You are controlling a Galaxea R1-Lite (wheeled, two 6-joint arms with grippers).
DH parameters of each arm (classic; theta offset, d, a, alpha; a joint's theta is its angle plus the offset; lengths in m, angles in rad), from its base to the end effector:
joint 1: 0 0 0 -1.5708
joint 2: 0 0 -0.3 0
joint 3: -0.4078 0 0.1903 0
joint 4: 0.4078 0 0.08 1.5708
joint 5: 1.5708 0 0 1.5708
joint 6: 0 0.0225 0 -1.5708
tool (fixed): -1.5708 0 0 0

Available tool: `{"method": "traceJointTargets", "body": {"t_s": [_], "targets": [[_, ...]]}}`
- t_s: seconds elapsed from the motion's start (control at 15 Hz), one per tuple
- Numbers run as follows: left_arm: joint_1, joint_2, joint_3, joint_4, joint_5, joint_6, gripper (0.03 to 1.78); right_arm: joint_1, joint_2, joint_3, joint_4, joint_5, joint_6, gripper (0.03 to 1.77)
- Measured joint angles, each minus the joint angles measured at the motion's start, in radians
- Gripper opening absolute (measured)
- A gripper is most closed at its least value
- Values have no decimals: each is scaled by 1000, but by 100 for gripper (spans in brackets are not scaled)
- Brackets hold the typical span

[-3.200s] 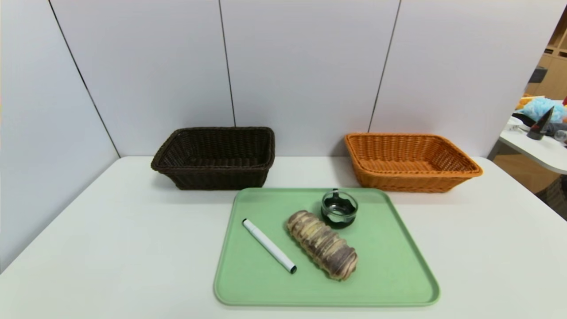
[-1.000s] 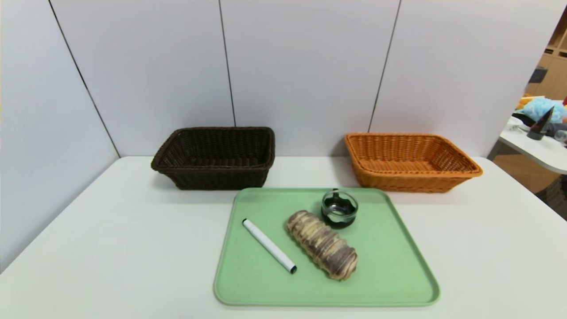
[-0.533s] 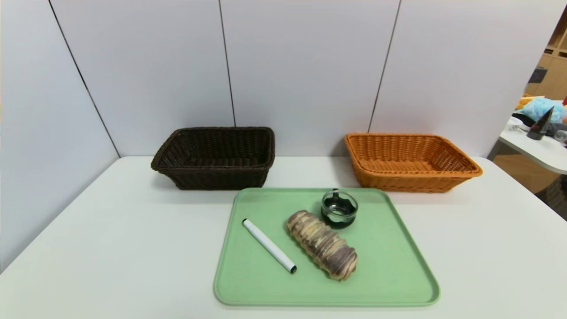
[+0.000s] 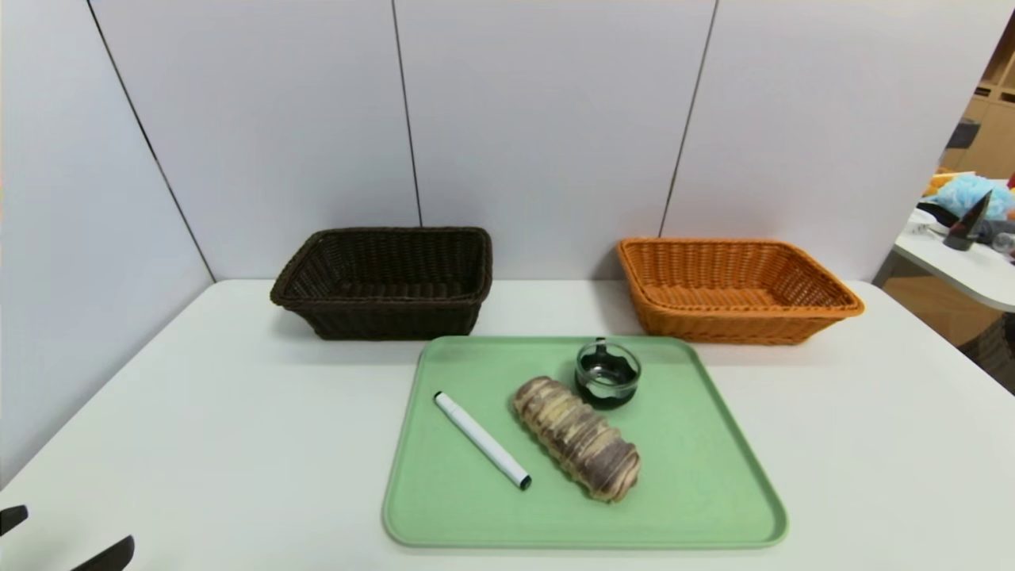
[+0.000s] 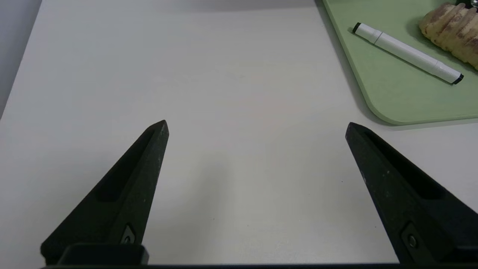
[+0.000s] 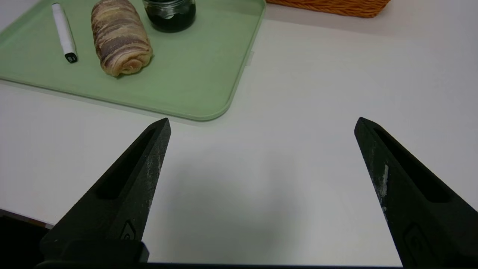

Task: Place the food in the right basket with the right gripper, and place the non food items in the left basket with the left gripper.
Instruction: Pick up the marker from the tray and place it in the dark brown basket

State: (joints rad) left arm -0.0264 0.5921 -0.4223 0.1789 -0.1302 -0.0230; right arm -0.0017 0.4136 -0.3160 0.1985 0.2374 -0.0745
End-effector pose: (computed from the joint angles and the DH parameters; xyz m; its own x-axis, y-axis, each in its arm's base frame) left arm 0.0321 -0.0038 0.1773 0.9281 -0.1544 -0.3388 0.1403 0.9879 -0.0660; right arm 0.0040 0.0053 0.1489 0.9301 0.2336 -0.2836 -0.2444 0.9697 -0.0028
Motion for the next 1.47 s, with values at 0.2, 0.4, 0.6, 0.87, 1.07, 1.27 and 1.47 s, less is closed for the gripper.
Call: {"method": "traceJointTargets", "body": {"t_s": [0.2,0.4,0.6,0.87,1.07,1.27,1.47], "targets": [[-3,205,-82,-63,-34,-12,169,0,224,-62,-81,27,0,170],[-11,406,-166,-119,-49,-16,169,1,446,-137,-173,57,-1,170],[-56,570,-261,-129,-54,-35,169,11,627,-234,-203,103,-6,170],[-185,720,-367,-132,-54,-83,169,90,780,-327,-210,127,-9,170],[-290,793,-417,-131,-54,-108,169,182,847,-366,-210,128,-10,170],[-396,849,-442,-130,-55,-119,169,278,899,-393,-211,127,-9,170],[-485,895,-461,-125,-53,-129,169,340,940,-407,-211,124,-5,170]]}}
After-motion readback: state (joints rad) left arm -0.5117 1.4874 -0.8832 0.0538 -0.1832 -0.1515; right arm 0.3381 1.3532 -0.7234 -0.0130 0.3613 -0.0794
